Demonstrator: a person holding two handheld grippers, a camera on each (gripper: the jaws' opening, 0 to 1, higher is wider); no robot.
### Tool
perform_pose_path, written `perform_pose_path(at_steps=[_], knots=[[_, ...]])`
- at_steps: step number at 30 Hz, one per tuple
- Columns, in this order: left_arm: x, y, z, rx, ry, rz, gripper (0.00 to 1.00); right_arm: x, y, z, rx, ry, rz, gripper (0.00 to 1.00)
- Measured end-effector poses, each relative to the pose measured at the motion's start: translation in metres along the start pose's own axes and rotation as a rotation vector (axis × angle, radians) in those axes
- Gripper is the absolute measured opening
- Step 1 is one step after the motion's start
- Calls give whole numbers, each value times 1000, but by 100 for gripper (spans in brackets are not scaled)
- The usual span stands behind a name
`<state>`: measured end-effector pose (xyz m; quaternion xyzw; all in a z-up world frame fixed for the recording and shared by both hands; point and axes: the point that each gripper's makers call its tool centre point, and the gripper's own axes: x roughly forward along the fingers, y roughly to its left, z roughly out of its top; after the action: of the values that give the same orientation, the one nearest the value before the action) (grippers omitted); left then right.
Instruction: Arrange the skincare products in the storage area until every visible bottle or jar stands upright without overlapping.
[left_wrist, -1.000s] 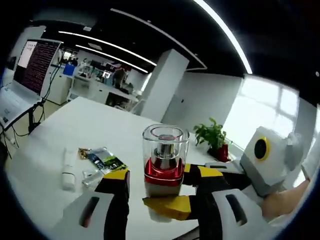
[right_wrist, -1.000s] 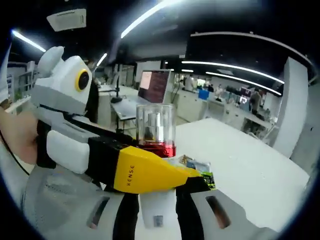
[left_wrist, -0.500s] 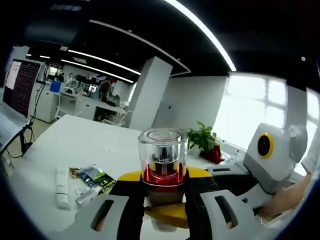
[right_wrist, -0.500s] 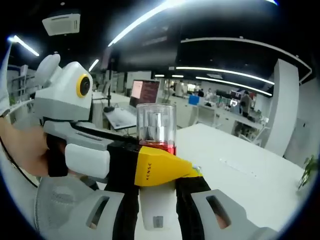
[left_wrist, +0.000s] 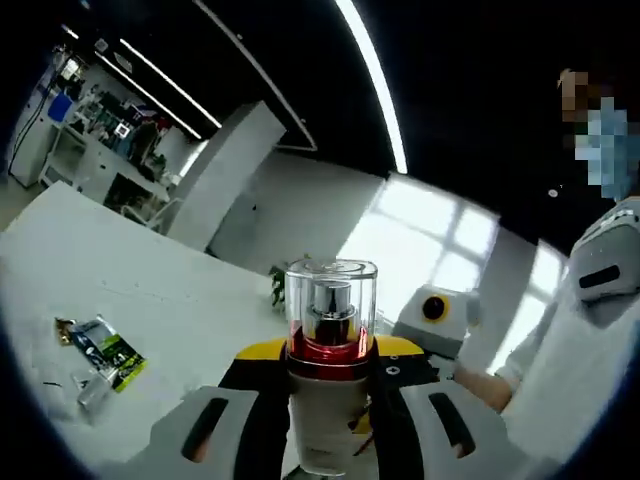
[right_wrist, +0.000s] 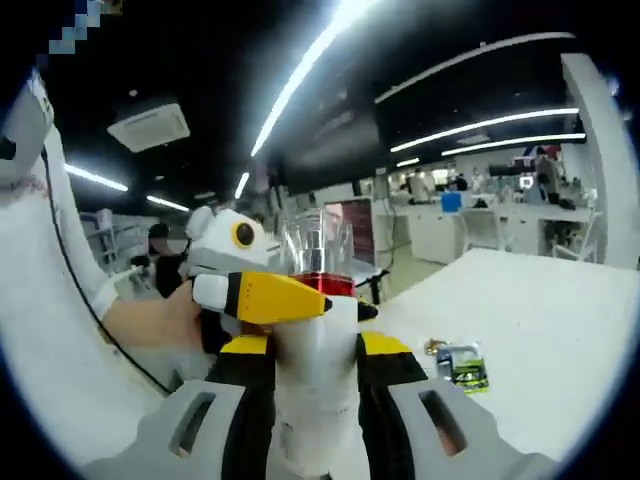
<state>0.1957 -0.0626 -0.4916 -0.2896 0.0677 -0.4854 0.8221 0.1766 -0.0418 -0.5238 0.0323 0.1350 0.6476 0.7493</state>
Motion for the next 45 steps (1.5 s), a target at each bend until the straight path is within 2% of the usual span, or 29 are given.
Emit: perform_pose_path(at_steps=[1, 4, 6, 10, 15, 16, 18, 23, 27, 28, 30, 33, 36, 37, 42, 43, 45], knots=[[-1, -4, 2, -12, -6, -32, 26, -1, 7, -3, 34, 34, 62, 31], [0, -24, 8, -57, -36, -151, 26, -1, 25, 0, 72, 43, 182, 32], [1, -30, 7, -36, -28, -174, 26, -1, 29, 1, 97, 61, 204, 31], [2, -31, 6, -6, -19, -183, 27, -1, 25, -1, 84, 104, 135, 29], [8, -32, 3, 13, -18, -186, 27, -4, 19, -3, 66, 88, 26, 28], [10, -30, 3, 9, -24, -176, 27, -4, 14, -2, 67, 77, -6, 28], [12, -19, 6, 21, -46, -97, 28, -9, 1, -1, 49, 74, -102, 28], [17, 4, 10, -17, -91, 72, 26, -25, -33, 4, -172, 127, -404, 28], [25, 9, 10, 0, -113, 147, 26, -27, -34, 4, -337, 163, -509, 28], [28, 10, 7, 0, -102, 166, 26, -27, -34, 4, -371, 172, -526, 28], [31, 16, 7, -10, -119, 233, 26, -26, -31, 6, -417, 158, -570, 28], [28, 21, 8, -64, -176, 316, 26, -31, -35, 9, -415, 123, -626, 28], [30, 15, 0, -49, -142, 349, 24, -37, -42, 9, -444, 127, -661, 28], [30, 15, 0, -8, -138, 375, 24, -37, -43, 8, -446, 129, -663, 28], [31, 11, 3, 15, -154, 371, 23, -38, -44, 10, -433, 115, -678, 28], [31, 10, 4, 41, -150, 355, 23, -38, -43, 10, -432, 109, -679, 28], [31, 8, 5, 43, -130, 322, 23, -40, -41, 12, -433, 108, -657, 29]])
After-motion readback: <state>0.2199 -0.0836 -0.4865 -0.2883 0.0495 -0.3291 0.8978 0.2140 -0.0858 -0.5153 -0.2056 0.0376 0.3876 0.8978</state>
